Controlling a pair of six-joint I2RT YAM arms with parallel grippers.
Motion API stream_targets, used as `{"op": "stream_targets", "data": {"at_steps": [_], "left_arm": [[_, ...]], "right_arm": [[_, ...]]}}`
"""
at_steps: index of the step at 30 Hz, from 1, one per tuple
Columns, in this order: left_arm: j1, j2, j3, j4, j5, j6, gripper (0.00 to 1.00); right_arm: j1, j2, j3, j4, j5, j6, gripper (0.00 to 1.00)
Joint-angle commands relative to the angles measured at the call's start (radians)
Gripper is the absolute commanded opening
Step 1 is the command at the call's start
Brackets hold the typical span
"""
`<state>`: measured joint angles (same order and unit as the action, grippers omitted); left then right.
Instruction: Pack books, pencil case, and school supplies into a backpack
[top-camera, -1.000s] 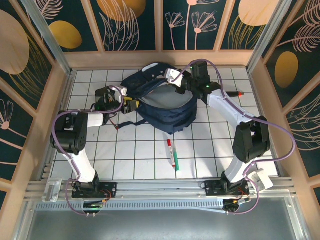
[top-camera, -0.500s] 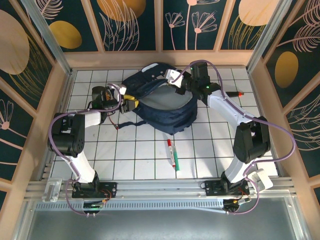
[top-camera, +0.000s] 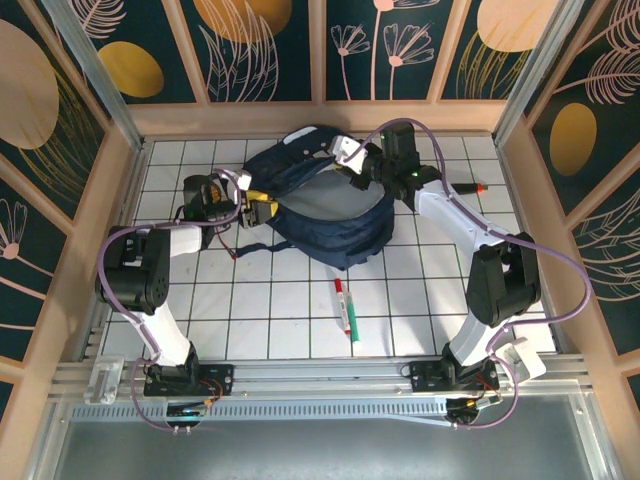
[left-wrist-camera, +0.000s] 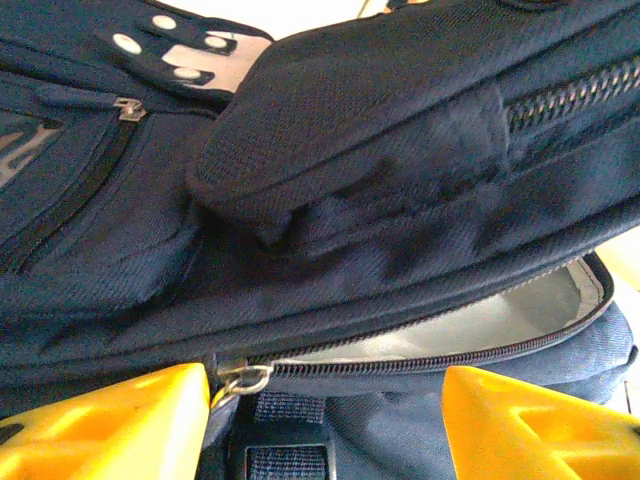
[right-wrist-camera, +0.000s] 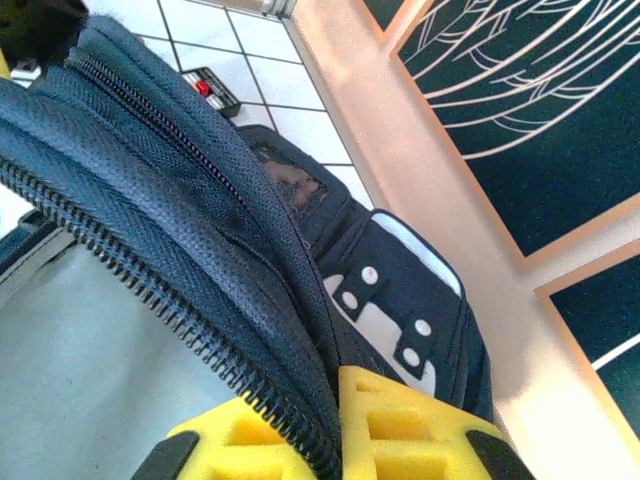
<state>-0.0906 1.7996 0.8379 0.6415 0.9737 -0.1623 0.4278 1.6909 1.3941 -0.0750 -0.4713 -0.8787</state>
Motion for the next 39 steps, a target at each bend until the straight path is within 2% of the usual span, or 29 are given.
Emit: {"op": "stream_targets", "data": {"at_steps": [1,10,15,17,21,22,23,29,34,39], "left_arm": [[0.003,0.028,-0.032,0.11,-0.003,-0.034,0.62],[0.0,0.073,0.025,0.134,-0.011,-0.059,0.61],[-0.017,0.113,0.11,0.03,-0.006,0.006,0.53],[-0.024,0.122,0.123,0.038,0.017,0.01,0.43],[-0.029,0.106,0.092,0.101,0.012,0.004,0.15],[-0.029,0.095,0.079,0.113,0.011,0.006,0.05],[-0.029,0.087,0.069,0.12,0.013,0.006,0.0],[-0.029,0.009,-0.012,0.109,0.004,-0.023,0.0],[-0.029,-0.07,-0.081,0.052,-0.01,-0.045,0.0],[-0.029,-0.16,-0.125,0.034,-0.037,-0.062,0.0]], "right_arm": [[-0.001,-0.035,0.061,0.091,-0.088,0.084,0.0],[0.003,-0.04,0.049,0.075,-0.092,0.056,0.0],[0.018,-0.037,0.056,0.057,-0.092,0.036,0.0],[0.021,-0.034,0.058,0.053,-0.09,0.031,0.0],[0.02,-0.03,0.051,0.06,-0.06,0.037,0.0],[0.02,-0.025,0.052,0.06,-0.047,0.038,0.0],[0.02,-0.022,0.051,0.06,-0.04,0.039,0.0],[0.026,0.009,0.055,0.058,0.014,-0.003,0.0],[0.041,0.05,0.055,0.025,0.128,-0.091,0.0],[0.041,0.063,0.039,0.037,0.127,-0.085,0.0]]}}
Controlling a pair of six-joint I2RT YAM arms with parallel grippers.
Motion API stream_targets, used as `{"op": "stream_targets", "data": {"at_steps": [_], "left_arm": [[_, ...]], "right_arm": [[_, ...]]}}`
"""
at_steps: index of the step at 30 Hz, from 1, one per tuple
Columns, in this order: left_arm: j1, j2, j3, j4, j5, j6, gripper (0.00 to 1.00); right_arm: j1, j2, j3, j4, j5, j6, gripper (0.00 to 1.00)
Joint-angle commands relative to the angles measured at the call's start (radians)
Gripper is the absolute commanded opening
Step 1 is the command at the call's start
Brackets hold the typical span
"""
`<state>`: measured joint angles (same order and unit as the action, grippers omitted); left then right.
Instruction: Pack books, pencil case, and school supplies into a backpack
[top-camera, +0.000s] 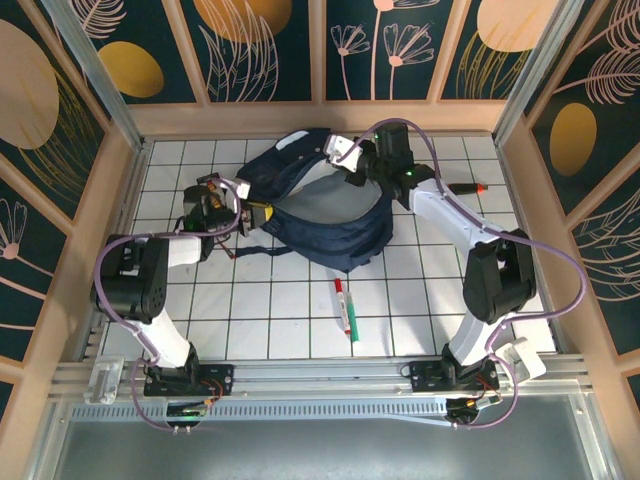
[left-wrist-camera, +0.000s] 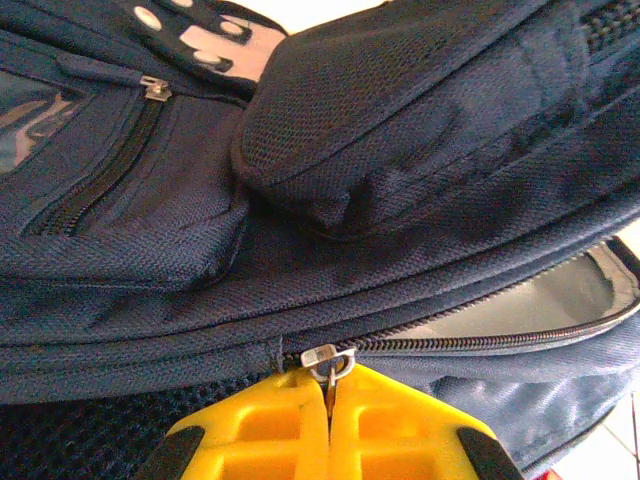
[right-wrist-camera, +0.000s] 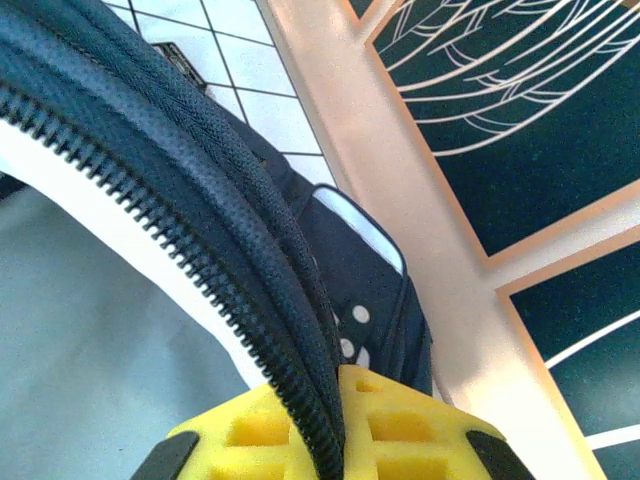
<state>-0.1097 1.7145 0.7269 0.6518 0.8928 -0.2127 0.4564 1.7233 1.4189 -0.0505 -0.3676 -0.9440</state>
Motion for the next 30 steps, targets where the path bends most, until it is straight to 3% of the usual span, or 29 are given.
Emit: {"op": "stream_targets", "data": {"at_steps": [1,3,4,7,9,14,18,22,30], "left_arm": [[-0.01,-0.082,-0.013,0.013,0.032,-0.009,0.0],[-0.01,-0.072,0.012,-0.019,0.037,-0.005,0.09],[-0.01,-0.062,0.033,-0.042,0.038,-0.007,0.2],[-0.01,-0.035,0.067,-0.074,0.057,-0.009,0.24],[-0.01,-0.03,0.069,-0.077,0.063,-0.003,0.2],[-0.01,-0.041,0.042,-0.051,0.069,0.001,0.0],[-0.012,-0.059,0.012,-0.018,0.078,-0.025,0.0],[-0.013,-0.118,-0.019,-0.027,0.085,-0.013,0.0],[-0.042,-0.169,0.011,-0.124,0.161,0.025,0.0]], "right_arm": [[0.012,0.029,0.01,0.017,0.02,-0.019,0.0],[0.008,0.023,-0.004,0.032,0.015,-0.018,0.0],[0.003,0.014,-0.014,0.044,0.006,-0.013,0.0],[-0.018,-0.01,-0.042,0.087,-0.035,0.036,0.0],[-0.025,-0.02,-0.045,0.08,-0.048,0.051,0.0],[-0.027,-0.034,-0.063,0.069,-0.047,0.053,0.0],[-0.014,-0.024,-0.056,0.077,-0.001,0.069,0.0],[0.039,0.004,-0.066,0.094,0.129,-0.043,0.0],[0.045,-0.023,-0.157,0.197,0.062,-0.104,0.0]]}}
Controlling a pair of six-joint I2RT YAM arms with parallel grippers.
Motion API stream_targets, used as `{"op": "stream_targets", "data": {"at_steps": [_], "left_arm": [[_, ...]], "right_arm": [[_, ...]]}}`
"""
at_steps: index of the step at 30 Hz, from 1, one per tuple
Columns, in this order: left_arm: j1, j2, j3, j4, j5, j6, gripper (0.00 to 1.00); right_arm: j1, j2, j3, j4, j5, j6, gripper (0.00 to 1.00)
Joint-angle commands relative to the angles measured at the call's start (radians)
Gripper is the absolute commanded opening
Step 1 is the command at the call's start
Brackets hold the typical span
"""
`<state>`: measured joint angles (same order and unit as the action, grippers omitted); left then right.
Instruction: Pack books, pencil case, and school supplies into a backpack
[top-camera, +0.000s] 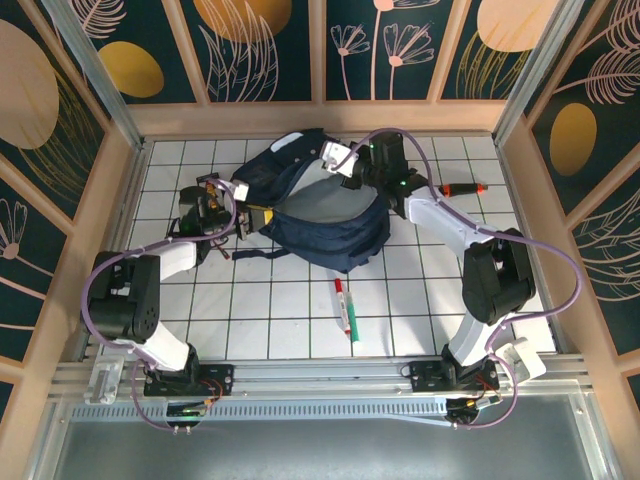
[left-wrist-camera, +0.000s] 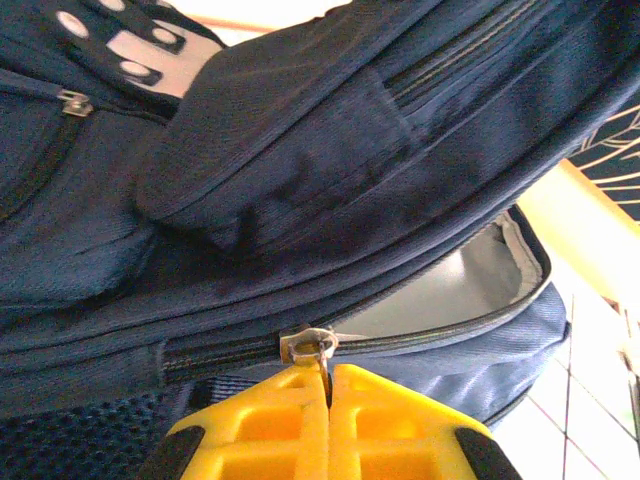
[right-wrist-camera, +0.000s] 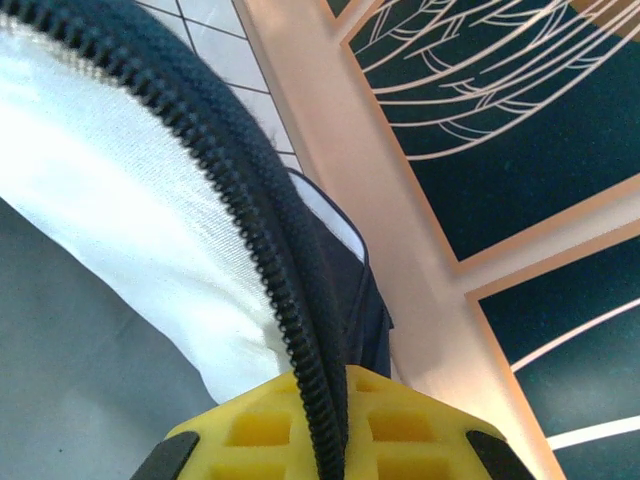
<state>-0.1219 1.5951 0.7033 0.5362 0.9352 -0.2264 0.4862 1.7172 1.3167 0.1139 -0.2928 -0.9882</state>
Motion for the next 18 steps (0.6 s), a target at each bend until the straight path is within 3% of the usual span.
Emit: {"op": "stream_targets", "data": {"at_steps": [1,4,13,18], "left_arm": [[-0.039,-0.053,0.039,-0.014,0.119,0.053,0.0],[-0.057,-0.047,0.045,0.023,0.112,0.024,0.0],[-0.181,-0.016,0.157,0.032,0.102,-0.036,0.0],[-0.253,-0.044,0.165,0.074,0.059,-0.084,0.0]], "right_arm": [[0.013,-0.039,-0.086,0.066,-0.04,-0.061,0.0],[0.005,-0.097,-0.169,0.125,-0.108,-0.09,0.0],[0.008,-0.13,-0.172,0.008,-0.108,-0.141,0.0],[0.007,-0.151,-0.179,-0.042,-0.133,-0.086,0.1]]}}
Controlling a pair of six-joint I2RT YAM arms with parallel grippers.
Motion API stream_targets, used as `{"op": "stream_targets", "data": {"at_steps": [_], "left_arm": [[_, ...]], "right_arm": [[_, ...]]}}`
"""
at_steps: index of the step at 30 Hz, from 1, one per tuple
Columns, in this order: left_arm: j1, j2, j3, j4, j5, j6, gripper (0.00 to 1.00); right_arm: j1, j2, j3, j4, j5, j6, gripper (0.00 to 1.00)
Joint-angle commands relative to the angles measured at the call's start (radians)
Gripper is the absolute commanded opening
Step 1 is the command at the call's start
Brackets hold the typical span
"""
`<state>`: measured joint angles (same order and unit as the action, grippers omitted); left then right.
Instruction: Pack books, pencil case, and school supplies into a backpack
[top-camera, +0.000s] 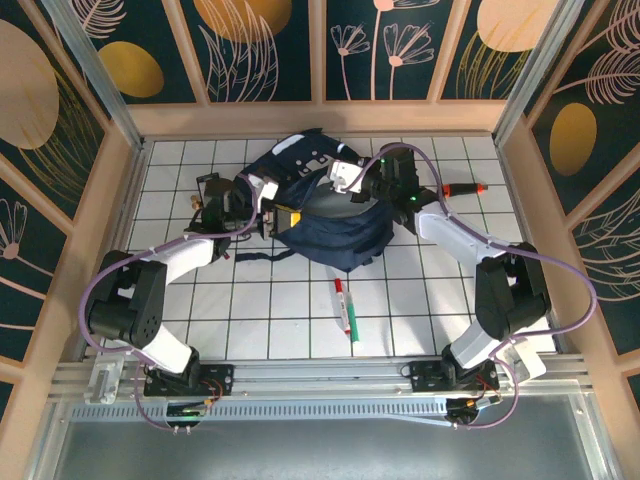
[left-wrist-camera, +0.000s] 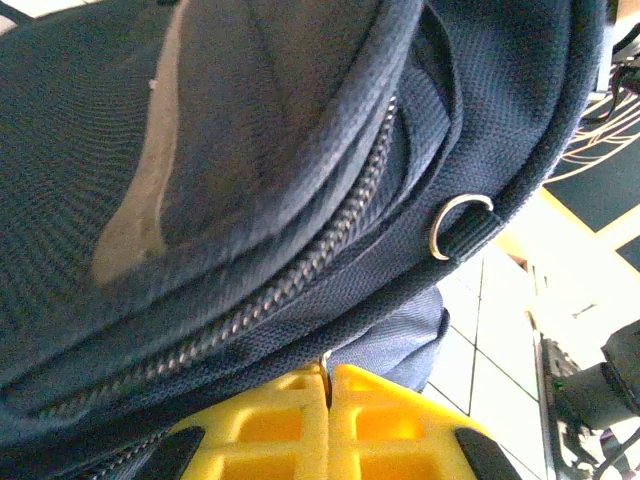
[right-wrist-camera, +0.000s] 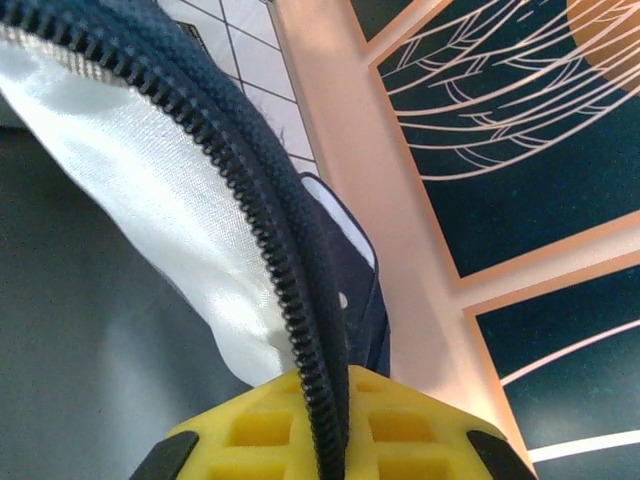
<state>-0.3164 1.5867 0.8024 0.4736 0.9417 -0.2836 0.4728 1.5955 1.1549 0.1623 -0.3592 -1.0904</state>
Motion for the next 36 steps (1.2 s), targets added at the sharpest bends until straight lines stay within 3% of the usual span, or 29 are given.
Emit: {"op": "stream_targets", "data": {"at_steps": [1,6,10,13,16,18,19,21,24,27,32,36], "left_arm": [[-0.069,-0.043,0.067,0.127,0.043,-0.029,0.0],[-0.084,-0.057,0.05,0.104,-0.006,-0.074,0.0],[-0.084,-0.028,0.064,0.071,-0.009,-0.052,0.0],[-0.084,-0.004,0.083,0.091,-0.009,-0.09,0.0],[-0.084,0.013,0.092,0.104,-0.018,-0.108,0.05],[-0.084,0.015,0.103,0.076,-0.029,-0.114,0.29],[-0.084,0.013,0.109,0.056,-0.031,-0.109,0.36],[-0.084,0.008,0.111,0.019,-0.035,-0.096,0.44],[-0.08,-0.009,0.113,-0.05,-0.065,-0.086,0.45],[-0.065,-0.029,0.128,-0.114,-0.122,-0.12,0.45],[0.014,-0.068,0.123,-0.166,-0.25,-0.25,0.43],[0.07,-0.099,0.096,-0.232,-0.396,-0.308,0.48]], "right_arm": [[0.021,-0.031,-0.017,-0.107,-0.069,0.044,0.15],[0.019,-0.105,-0.084,-0.021,-0.043,0.252,0.42],[0.022,-0.248,-0.113,-0.017,0.115,0.548,0.62],[0.023,-0.328,-0.091,-0.171,0.225,0.771,0.62],[0.037,-0.38,-0.109,-0.32,0.325,1.148,0.53],[0.064,-0.394,-0.141,-0.376,0.278,1.366,0.49],[0.093,-0.393,-0.151,-0.387,0.27,1.432,0.49],[0.197,-0.378,-0.168,-0.391,0.263,1.502,0.47],[0.308,-0.315,-0.127,-0.44,0.268,1.571,0.45],[0.36,-0.214,-0.058,-0.516,0.252,1.649,0.45],[0.418,-0.081,0.003,-0.53,0.343,1.724,0.39],[0.445,0.037,0.12,-0.656,0.503,1.812,0.4]]}}
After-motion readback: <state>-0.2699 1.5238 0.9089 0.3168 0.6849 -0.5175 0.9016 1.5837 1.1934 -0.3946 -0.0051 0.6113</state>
